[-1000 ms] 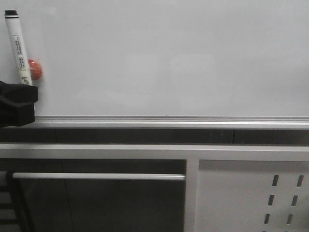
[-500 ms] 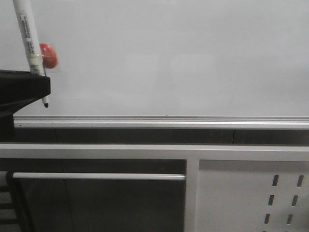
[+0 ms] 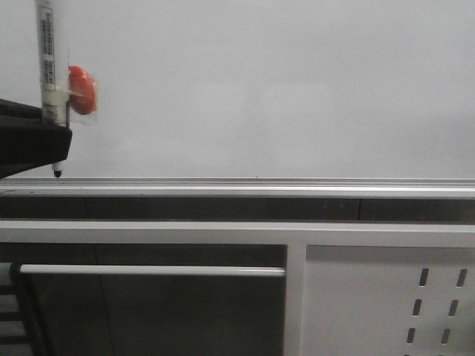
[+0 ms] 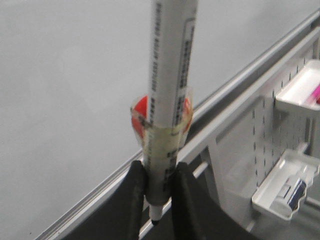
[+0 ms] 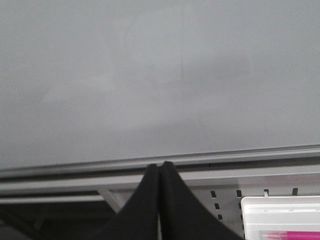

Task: Write number 1 on whiteboard

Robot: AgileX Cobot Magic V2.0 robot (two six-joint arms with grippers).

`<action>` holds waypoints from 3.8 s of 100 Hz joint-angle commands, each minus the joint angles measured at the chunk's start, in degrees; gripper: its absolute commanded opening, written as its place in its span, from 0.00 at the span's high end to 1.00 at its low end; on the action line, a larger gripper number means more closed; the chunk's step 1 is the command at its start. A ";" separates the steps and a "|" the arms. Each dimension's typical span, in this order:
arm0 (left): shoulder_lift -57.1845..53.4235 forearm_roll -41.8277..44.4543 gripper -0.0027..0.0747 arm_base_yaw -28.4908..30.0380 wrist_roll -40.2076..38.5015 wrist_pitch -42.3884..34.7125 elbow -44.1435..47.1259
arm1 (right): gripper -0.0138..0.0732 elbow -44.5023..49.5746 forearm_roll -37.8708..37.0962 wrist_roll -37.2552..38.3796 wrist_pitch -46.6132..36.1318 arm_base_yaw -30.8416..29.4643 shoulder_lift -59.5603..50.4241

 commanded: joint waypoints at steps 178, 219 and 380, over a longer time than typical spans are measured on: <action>9.23 22.39 0.99 -33.09 -0.99 56.10 -32.99 | 0.55 -5.19 60.64 -58.05 25.85 0.03 30.85; 9.75 22.60 0.99 -33.08 -0.99 54.38 -33.21 | 0.55 -5.32 64.24 -61.26 25.23 3.05 34.70; 12.88 23.72 0.99 -33.08 -1.19 54.94 -37.19 | 0.56 -12.13 67.03 -63.37 16.52 16.39 45.67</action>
